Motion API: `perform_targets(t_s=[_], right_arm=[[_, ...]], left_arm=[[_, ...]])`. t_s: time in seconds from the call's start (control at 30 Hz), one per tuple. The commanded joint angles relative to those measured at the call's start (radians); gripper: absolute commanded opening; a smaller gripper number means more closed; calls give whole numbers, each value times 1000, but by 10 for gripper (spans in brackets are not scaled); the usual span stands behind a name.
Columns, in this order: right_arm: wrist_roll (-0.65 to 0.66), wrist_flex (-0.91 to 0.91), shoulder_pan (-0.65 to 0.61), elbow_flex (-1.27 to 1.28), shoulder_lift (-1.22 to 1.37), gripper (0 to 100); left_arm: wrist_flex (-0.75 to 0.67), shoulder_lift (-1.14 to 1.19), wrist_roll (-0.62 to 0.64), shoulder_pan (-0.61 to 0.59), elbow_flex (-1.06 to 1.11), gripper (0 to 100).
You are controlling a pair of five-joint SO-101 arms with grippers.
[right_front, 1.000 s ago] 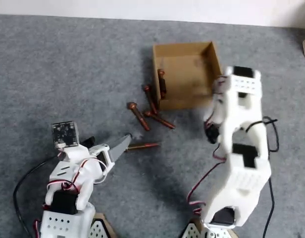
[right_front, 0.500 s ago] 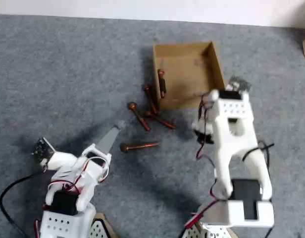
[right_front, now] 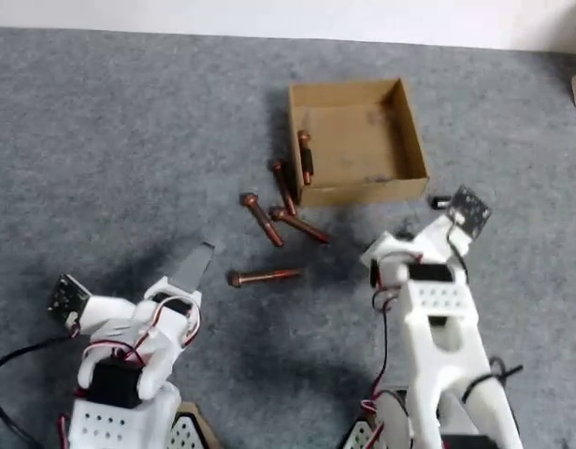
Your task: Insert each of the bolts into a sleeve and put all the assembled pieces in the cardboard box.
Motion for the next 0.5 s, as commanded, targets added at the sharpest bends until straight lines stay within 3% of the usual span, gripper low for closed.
perform_targets(t_s=[0.0,0.13,0.47], right_arm=[[-11,-120,-8,70,-97,3],[-12,-173,-10,130,-153,3],[-8,-177,-12,154,-176,3]], left_arm=[[28,223,26,-1,-147,399],[34,524,35,1,-306,399],[32,1006,413,142,-618,235]])
